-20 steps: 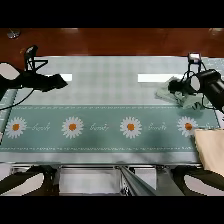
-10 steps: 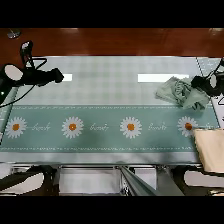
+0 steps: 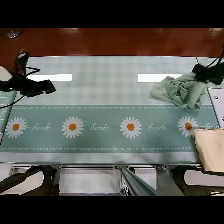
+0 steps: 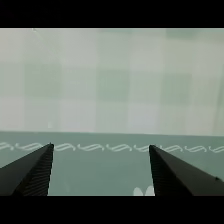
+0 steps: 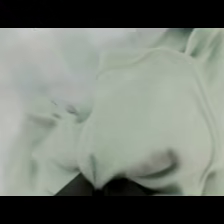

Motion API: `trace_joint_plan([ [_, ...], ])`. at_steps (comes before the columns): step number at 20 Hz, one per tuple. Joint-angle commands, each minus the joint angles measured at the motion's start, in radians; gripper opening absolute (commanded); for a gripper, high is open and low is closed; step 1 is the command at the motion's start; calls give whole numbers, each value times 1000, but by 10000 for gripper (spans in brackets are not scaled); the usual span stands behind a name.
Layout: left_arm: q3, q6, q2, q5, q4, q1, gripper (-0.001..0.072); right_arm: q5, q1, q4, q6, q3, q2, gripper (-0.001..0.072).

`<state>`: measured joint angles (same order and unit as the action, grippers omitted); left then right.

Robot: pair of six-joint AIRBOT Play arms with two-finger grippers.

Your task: Fold the shirts.

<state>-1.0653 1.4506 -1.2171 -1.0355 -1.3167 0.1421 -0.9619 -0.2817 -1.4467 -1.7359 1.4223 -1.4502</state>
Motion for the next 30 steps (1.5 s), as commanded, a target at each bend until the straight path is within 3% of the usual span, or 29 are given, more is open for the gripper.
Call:
trace_joint_plan([
  [1,57,-27,183,-39,40,58,705,30,43,59,90,126,181,20],
  [5,235,-28,528,6,158,52,705,87,120,51,100,260,327,19],
  [9,381,-39,782,-48,187,25,705,67,216,54,141,476,363,19],
  [12,452,-51,835,-92,188,2,705,17,304,55,171,632,364,19],
  [15,462,-50,809,-92,204,-17,705,-98,452,61,196,639,378,19],
  [17,462,-51,779,-92,232,-20,705,-197,539,97,192,540,378,19],
  [19,462,-51,745,-92,255,-20,705,-187,634,161,191,351,377,19],
  [24,462,-51,673,-92,264,-20,705,177,904,213,18,-154,277,19],
  [29,462,-51,580,-78,264,-20,705,287,1075,467,20,-201,-61,25],
  [30,462,-51,563,-72,276,-20,705,277,1076,540,47,-186,-100,279],
])
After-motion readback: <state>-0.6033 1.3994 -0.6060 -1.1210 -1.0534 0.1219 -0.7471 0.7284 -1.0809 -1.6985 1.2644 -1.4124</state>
